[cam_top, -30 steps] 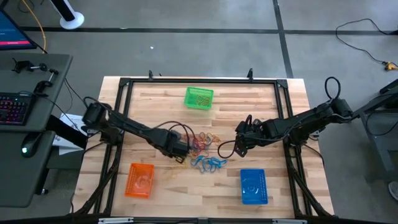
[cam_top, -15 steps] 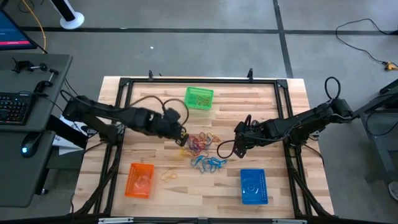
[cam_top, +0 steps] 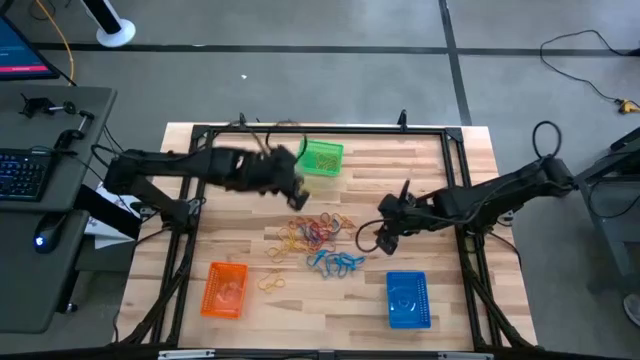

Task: Sort rubber bands into baskets
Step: Put the yellow rubber band into the green bin

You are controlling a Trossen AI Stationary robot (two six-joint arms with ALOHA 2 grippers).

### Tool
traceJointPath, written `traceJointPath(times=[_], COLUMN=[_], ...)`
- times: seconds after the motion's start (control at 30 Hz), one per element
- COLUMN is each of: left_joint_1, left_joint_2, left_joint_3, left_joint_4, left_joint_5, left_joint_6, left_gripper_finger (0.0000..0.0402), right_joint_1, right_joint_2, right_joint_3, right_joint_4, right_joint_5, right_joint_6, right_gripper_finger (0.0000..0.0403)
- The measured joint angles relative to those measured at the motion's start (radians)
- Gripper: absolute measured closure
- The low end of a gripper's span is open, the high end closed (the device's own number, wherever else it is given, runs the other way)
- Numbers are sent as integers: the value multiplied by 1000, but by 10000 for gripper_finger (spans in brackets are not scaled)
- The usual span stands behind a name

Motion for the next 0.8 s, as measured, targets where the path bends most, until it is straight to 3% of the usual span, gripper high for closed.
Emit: traceJointPath(times=[0.1, 0.2, 0.4, 0.53, 0.8], left_joint_1=[86, 184, 350, 429, 504], left_joint_2=[42, 98, 234, 300, 397], left_joint_3=[0, 0, -1, -1, -1], left_joint_4=[86, 212, 380, 376, 382], left_joint_5=[16, 95, 194, 250, 256], left_joint_6=[109, 203, 352, 451, 652], left_gripper_finger=[401, 401, 401, 401, 401], right_joint_1=[0, -3, -45, -66, -74], right_joint_2=[-74, -135, -180, -178, -178], right_joint_3=[0, 0, 0, 0, 0], right_joint_4=[4, 5, 20, 24, 28], right_joint_5=[56, 121, 220, 262, 341], right_joint_6=[2, -2, 27, 79, 206], right_gripper_finger=[137, 137, 137, 137, 137])
